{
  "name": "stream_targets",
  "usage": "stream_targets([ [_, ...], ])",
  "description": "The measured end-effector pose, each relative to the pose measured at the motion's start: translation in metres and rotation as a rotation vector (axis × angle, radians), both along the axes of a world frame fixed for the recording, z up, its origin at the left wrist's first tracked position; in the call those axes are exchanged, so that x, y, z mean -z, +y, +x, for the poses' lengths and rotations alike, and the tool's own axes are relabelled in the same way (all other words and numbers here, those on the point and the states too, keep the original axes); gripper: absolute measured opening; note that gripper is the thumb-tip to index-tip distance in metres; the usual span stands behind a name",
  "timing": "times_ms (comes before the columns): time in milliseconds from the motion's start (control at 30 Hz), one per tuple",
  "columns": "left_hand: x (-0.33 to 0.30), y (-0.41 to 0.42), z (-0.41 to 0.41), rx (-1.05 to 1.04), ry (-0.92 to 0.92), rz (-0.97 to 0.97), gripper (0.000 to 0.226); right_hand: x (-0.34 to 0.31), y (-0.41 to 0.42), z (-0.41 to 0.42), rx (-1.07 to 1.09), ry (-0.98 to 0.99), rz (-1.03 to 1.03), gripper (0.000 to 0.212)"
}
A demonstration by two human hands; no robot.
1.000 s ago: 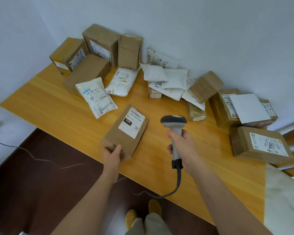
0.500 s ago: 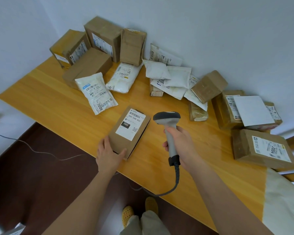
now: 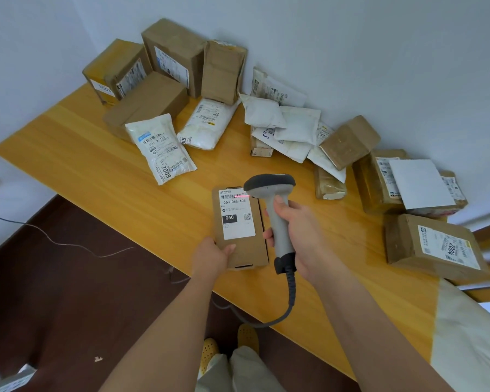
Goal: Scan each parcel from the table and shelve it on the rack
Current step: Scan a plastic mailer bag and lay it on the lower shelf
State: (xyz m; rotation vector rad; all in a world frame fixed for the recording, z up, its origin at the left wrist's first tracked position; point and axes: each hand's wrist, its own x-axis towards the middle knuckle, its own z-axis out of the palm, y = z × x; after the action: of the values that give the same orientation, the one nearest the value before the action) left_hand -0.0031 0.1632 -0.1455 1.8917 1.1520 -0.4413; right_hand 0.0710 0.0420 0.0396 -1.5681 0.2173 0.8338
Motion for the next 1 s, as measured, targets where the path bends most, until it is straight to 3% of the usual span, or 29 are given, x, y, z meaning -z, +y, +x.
stream_targets([
  [267,-0.004,0.0,0.003,-0.047,-0.039,-0.049,0.036,-0.009,-0.003,-0.007,0.0,-0.047,0.0,0.019],
  [733,-0.012,-0.001,0.004,-0.046,-0.043,-0.055,0.049,-0.025,-0.018,-0.01,-0.011,-0.104,-0.016,0.017],
  [867,-0.01,-0.003,0.004,-0.085,-0.032,-0.089,0.054,0.003,-0.018,-0.006,-0.004,-0.093,-0.066,0.011],
  [1000,-0.007,-0.002,0.001,-0.177,-0.071,-0.185,0.058,0.058,-0.02,-0.004,0.022,0.026,-0.088,0.024],
])
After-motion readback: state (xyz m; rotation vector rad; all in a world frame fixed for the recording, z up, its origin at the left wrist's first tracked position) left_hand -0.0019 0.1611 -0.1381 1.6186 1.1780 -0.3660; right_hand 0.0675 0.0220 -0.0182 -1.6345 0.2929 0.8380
